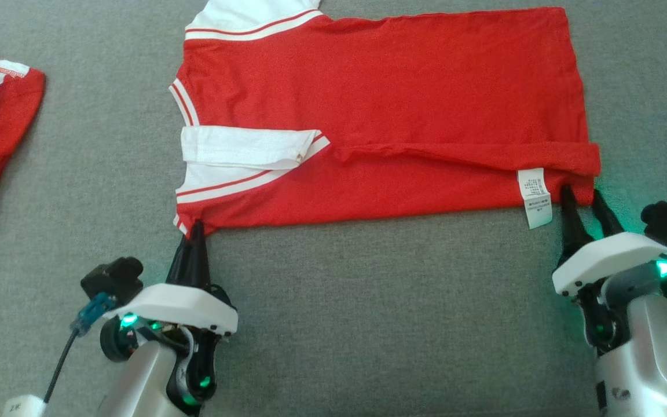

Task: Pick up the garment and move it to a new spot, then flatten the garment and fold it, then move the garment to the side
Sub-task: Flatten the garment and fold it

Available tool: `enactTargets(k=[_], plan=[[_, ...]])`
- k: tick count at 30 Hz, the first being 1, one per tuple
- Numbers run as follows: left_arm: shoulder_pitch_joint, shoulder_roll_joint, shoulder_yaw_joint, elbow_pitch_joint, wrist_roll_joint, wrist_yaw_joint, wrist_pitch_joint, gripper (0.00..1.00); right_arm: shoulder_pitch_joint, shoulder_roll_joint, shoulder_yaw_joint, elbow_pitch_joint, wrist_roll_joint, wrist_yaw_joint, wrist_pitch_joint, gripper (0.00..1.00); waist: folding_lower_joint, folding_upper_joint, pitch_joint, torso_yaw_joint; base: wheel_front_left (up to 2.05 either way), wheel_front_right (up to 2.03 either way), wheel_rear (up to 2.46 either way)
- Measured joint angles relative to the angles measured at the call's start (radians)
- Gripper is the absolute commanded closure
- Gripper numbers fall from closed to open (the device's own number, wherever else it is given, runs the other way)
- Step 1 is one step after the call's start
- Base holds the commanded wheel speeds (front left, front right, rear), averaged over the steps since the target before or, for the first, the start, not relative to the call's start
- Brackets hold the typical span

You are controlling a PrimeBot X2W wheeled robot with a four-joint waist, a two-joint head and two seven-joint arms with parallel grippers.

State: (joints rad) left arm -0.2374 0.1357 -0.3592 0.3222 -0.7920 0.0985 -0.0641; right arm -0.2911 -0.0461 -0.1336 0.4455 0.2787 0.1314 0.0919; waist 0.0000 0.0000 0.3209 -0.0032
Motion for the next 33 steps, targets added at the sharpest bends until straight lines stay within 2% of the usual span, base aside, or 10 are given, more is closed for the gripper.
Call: enactTargets(k=[3, 4, 5, 13, 23, 33], plan=[[0.0, -0.003, -0.001, 0.004, 0.0, -0.008, -0.012, 1.0, -0.026, 0.0, -0.002, 0.036, 0.034, 0.0, 0.001, 0.88, 0.0, 0.0, -0.005, 0.004, 0.0, 0.0, 0.0], [0.0, -0.004, -0.001, 0.005, 0.0, -0.012, -0.018, 1.0, -0.033, 0.0, -0.002, 0.046, 0.034, 0.0, 0.001, 0.96, 0.0, 0.0, -0.008, 0.005, 0.0, 0.0, 0.0], [0.0, -0.005, -0.001, 0.006, 0.0, -0.012, -0.022, 1.0, -0.037, 0.0, -0.003, 0.052, 0.034, 0.0, 0.001, 1.0, 0.0, 0.0, -0.012, 0.005, 0.0, 0.0, 0.0], [0.0, 0.007, -0.005, -0.032, 0.001, -0.019, -0.034, 1.0, -0.053, 0.0, -0.016, 0.035, 0.042, 0.0, 0.042, 1.0, 0.0, 0.0, -0.052, 0.006, 0.0, 0.0, 0.0], [0.008, 0.071, -0.035, -0.24, 0.021, 0.003, 0.049, 1.0, -0.069, 0.001, -0.096, -0.148, 0.012, 0.0, 0.238, 1.0, 0.0, 0.0, -0.143, 0.027, 0.0, 0.0, 0.0], [0.255, 0.105, -0.066, -0.369, 0.017, 0.06, 0.082, 1.0, 0.218, 0.003, -0.1, -0.292, 0.061, 0.0, 0.295, 1.0, -0.0001, 0.0, -0.19, 0.049, 0.0, 0.0, 0.0]])
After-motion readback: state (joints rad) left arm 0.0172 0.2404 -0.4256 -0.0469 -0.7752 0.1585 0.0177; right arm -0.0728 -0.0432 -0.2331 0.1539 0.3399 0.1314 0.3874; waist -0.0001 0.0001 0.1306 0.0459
